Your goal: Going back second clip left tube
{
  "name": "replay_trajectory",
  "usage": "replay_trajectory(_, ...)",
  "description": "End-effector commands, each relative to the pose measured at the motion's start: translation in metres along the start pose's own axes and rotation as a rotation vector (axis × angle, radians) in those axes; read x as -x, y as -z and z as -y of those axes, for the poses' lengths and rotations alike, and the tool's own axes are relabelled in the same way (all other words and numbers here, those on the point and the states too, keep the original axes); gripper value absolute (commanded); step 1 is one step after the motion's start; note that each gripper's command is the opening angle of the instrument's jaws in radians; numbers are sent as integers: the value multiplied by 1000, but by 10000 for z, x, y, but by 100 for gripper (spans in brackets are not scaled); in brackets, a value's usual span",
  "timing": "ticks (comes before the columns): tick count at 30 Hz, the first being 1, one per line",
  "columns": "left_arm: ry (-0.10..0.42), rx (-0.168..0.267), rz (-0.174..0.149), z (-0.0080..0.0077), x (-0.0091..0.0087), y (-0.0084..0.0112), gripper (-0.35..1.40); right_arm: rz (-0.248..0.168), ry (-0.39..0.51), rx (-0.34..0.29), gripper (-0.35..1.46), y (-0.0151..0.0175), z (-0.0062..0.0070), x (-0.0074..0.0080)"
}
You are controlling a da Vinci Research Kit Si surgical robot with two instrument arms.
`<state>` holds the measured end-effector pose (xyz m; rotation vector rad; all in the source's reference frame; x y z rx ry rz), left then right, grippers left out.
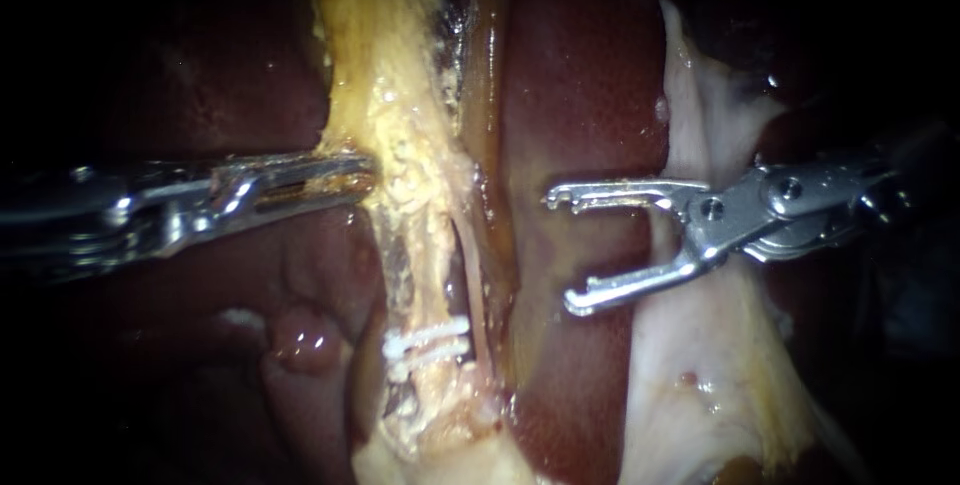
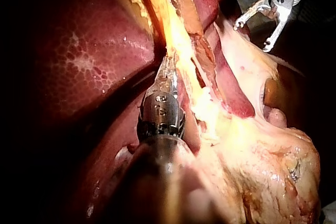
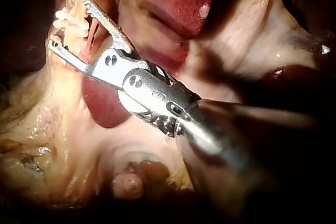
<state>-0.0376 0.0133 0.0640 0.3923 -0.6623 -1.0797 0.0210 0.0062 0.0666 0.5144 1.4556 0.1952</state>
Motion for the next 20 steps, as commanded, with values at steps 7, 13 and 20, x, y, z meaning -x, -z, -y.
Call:
replay_trajectory(7, 0, -3, -6, 2, 0, -5, -35, -2, 10, 0, 60, 0, 0, -1)
replay_trajectory(13, 0, -3, -6, 2, 0, -5, -35, -5, 21, 2, 60, 0, 0, -2)
replay_trajectory(20, 0, -3, -6, 2, 0, -5, -35, -6, 26, 2, 60, 0, 1, -5)
